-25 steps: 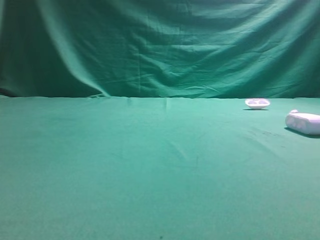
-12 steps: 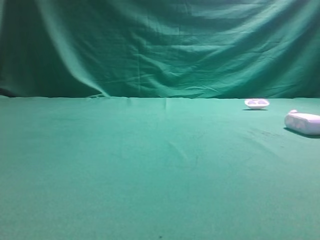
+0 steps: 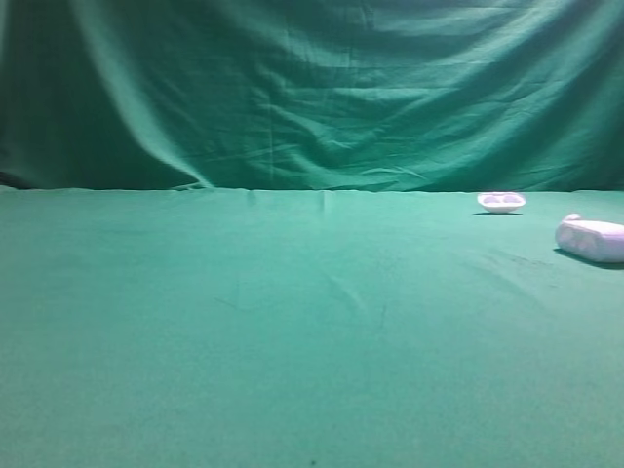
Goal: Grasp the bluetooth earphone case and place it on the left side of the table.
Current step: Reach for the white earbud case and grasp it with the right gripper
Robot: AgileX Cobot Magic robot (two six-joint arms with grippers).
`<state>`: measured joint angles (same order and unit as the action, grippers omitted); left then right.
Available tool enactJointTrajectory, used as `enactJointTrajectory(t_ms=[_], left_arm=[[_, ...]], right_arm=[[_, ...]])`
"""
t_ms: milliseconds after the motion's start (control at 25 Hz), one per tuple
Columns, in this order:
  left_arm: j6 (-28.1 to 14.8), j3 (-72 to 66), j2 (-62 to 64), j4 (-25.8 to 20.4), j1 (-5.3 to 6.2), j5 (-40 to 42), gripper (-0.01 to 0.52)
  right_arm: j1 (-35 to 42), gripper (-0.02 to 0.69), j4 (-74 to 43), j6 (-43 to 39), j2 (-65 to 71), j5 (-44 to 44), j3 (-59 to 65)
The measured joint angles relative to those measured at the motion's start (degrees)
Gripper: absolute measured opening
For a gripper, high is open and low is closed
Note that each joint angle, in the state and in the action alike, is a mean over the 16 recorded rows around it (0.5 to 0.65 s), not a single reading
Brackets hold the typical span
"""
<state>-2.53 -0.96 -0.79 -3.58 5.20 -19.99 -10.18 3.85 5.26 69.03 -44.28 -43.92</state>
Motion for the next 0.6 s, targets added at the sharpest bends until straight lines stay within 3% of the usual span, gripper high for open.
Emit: enactJointTrajectory(t_ms=[200, 600], left_arm=[[0.0, 0.0, 0.0, 0.0, 0.00, 0.0, 0.000], [0.0, 0.0, 0.0, 0.0, 0.00, 0.0, 0.000]], right_arm=[[-2.5, 0.108, -1.2, 0.1, 10.3, 2.4, -4.4], [-4.3, 0.454, -4.4, -1.3, 25.7, 6.9, -11.9]])
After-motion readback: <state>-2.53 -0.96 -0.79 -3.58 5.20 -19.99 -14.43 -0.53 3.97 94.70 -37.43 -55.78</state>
